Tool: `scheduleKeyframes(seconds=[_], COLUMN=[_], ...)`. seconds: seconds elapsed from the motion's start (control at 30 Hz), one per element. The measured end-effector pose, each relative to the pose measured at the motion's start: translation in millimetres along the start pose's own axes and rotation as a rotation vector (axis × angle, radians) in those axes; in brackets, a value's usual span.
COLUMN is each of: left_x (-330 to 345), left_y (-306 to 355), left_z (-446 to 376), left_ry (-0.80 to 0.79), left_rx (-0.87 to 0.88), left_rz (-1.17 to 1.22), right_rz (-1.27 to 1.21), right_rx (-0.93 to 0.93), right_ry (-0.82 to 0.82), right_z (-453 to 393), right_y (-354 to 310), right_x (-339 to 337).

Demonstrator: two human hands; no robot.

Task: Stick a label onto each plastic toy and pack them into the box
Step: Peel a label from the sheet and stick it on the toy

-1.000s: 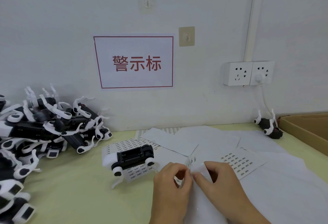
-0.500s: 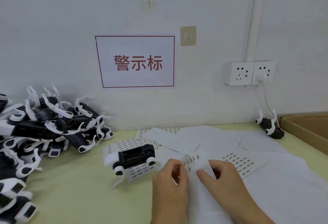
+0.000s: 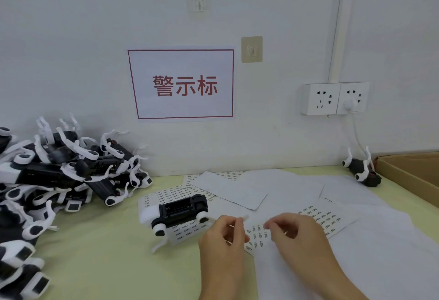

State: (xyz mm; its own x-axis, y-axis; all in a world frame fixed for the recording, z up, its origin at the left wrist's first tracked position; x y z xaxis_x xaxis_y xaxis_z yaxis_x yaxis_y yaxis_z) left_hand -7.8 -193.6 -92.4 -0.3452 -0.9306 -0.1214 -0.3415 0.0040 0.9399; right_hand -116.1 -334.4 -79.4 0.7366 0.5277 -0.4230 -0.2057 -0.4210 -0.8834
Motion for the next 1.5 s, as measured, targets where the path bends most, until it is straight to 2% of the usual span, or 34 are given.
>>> scheduleKeyframes(seconds=[0.07,0.13,0.3,0.43,0.63,0.8,1.27,1.5], left_x=[0,2,6,6,8,9,8,6], left_y=[1,4,9,10,10,16,4,-1], left_z=[0,0,3,4,7,7,2,1], left_ry=[0.001,-0.010,-0.043,-0.066,-0.085,-0.123,-0.100,-0.091], left_rx=[0.023,0.056,0.149,0.145,0.087,0.105,0.093,-0.004], left_rz=[-0.021,-0.038,-0.087,-0.086,-0.042,-0.030,-0.018,0.051], right_rz=[-0.210,-0.356,-0.528,-0.605,-0.576,-0.539,-0.331,-0.333], right_rx=[0.117,0.195,0.272,0.303,0.275,0.237,0.112,0.085], right_ry=[-0.178,-0.282,-0.354,-0.357,-0.322,-0.304,-0.218,-0.219], right_z=[5,9,10,11,9,9,9,10], right_y=[0,0,0,2,5,5,-1,-5], right_x=[17,27,32,34,32,32,26,24])
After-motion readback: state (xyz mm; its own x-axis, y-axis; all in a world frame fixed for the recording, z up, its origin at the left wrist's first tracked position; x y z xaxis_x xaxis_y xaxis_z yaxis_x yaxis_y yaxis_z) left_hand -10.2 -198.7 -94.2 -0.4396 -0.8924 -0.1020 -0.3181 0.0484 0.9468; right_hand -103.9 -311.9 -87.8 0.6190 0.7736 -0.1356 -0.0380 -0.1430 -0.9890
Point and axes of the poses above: each hand's wrist, its own z-axis away from the middle knuckle, its own x-axis out of the palm, y = z × x, the point moved 8 cm from there along -z, towards the middle knuckle, and after that the axes turned 2 degrees about x, right-handed, at the moved point
